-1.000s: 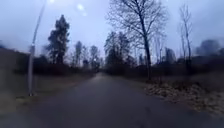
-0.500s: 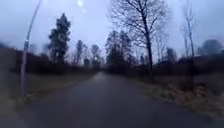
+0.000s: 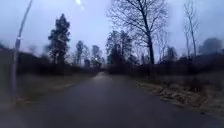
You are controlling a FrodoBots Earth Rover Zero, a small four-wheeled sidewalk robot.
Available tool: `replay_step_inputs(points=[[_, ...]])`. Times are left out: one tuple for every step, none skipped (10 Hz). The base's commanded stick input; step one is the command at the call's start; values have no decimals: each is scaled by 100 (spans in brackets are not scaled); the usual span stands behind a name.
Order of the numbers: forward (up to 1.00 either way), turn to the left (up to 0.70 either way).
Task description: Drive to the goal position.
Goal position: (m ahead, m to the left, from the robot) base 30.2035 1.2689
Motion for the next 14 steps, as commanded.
replay_step_inputs(points=[[70,0],[70,0],[70,0],[70,1],[70,9],[70,14],[70,14],[70,14],[70,14],[70,11],[70,4],[70,0],[70,0],[70,0]])
